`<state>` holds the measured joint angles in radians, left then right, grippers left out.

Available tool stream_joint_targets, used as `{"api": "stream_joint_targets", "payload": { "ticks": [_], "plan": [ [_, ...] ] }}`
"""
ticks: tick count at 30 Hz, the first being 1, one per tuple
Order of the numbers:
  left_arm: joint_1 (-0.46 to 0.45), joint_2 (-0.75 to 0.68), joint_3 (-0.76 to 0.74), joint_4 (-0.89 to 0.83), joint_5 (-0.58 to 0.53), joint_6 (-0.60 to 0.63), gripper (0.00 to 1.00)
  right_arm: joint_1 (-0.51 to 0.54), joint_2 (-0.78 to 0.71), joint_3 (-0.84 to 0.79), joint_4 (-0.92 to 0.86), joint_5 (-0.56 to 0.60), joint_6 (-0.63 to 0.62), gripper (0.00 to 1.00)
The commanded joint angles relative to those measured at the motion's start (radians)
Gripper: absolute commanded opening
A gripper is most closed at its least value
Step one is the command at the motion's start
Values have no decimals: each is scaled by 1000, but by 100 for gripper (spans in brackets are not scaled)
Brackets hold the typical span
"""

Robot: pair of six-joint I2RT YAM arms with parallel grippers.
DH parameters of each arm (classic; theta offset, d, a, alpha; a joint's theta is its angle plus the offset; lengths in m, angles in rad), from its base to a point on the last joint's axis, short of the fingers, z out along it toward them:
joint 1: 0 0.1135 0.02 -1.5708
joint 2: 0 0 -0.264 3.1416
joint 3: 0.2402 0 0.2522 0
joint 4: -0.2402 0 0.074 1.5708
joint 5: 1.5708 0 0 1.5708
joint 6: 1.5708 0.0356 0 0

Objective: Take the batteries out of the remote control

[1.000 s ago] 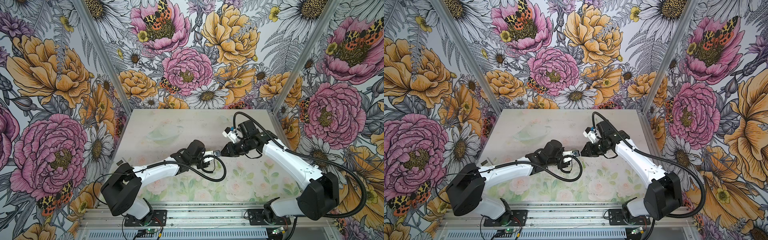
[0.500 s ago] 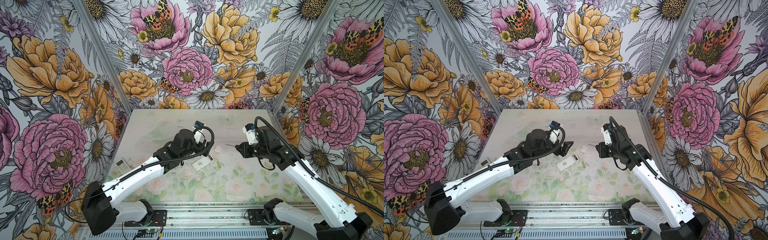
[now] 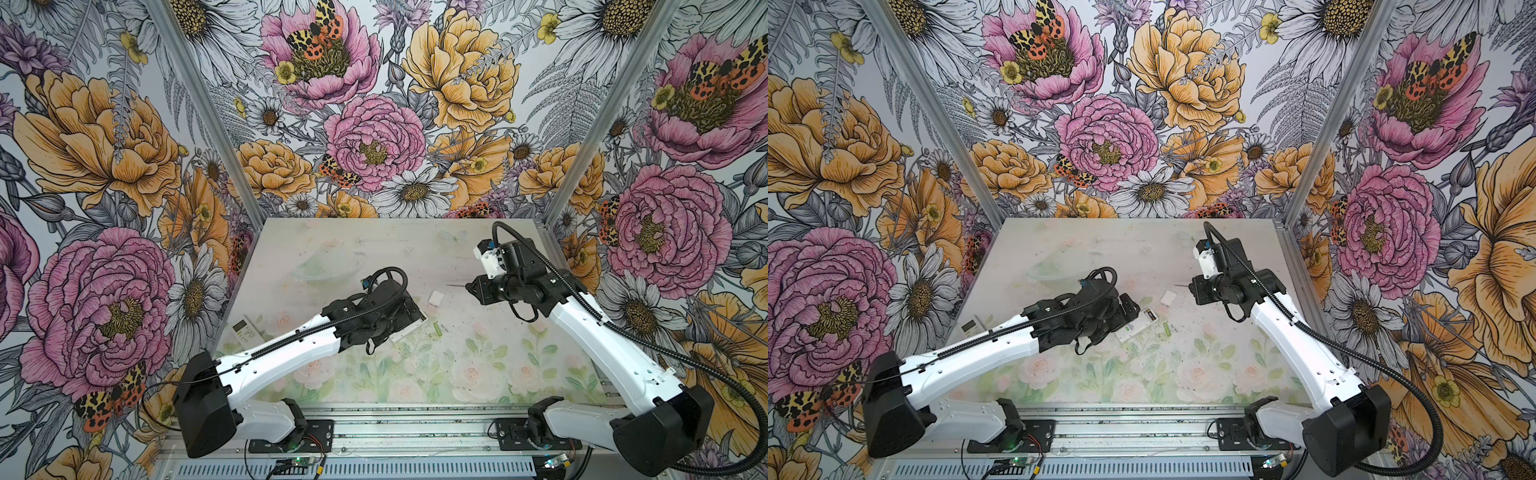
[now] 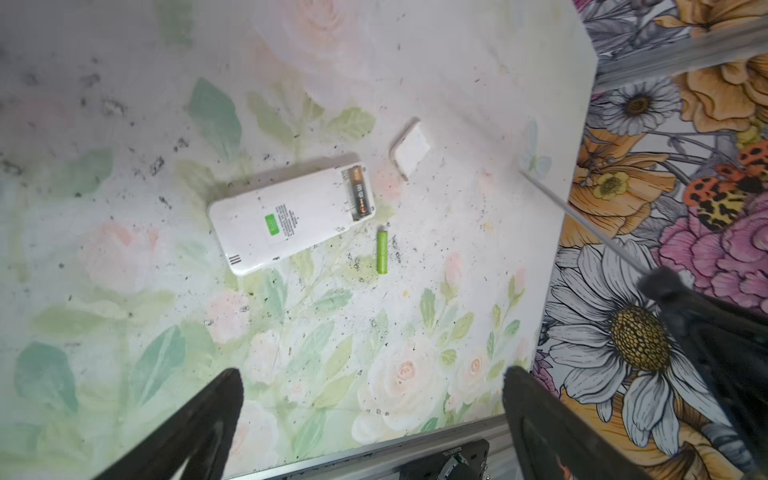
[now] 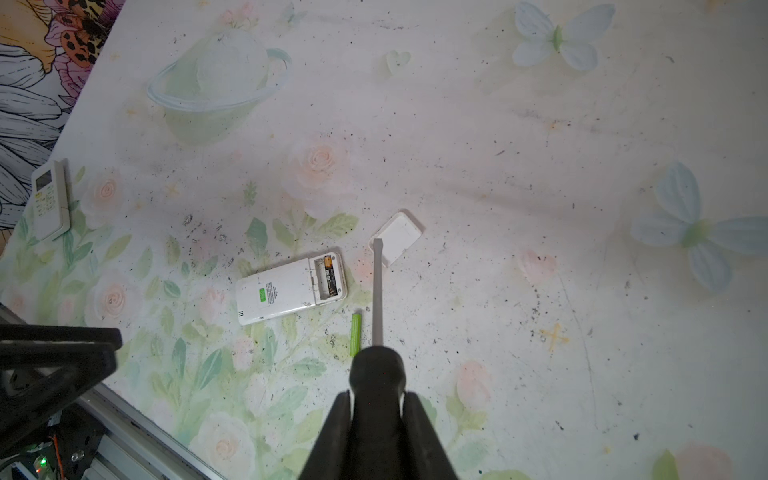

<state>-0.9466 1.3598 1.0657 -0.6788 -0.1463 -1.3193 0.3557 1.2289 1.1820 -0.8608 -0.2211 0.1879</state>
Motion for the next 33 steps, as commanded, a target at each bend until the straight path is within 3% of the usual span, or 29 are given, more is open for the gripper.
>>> {"api": "stream_joint_targets", "payload": {
  "ticks": [1, 9, 17, 23, 33],
  "plan": [
    [-24, 78, 7, -11, -44, -235, 99, -1, -29, -16, 42, -34, -54, 0],
    [-53, 229, -45, 209, -99, -468, 99, 4, -16, -31, 57, -71, -24, 0],
    [-8, 343, -58, 262, -115, -495, 99, 6, -6, -21, 64, -96, -24, 0],
    [56, 376, -43, 236, -133, -424, 99, 6, -17, -30, 64, -104, -15, 0],
    [170, 531, 148, 205, -70, -153, 99, 6, -17, -41, 64, -109, -1, 0]
  ]
}}
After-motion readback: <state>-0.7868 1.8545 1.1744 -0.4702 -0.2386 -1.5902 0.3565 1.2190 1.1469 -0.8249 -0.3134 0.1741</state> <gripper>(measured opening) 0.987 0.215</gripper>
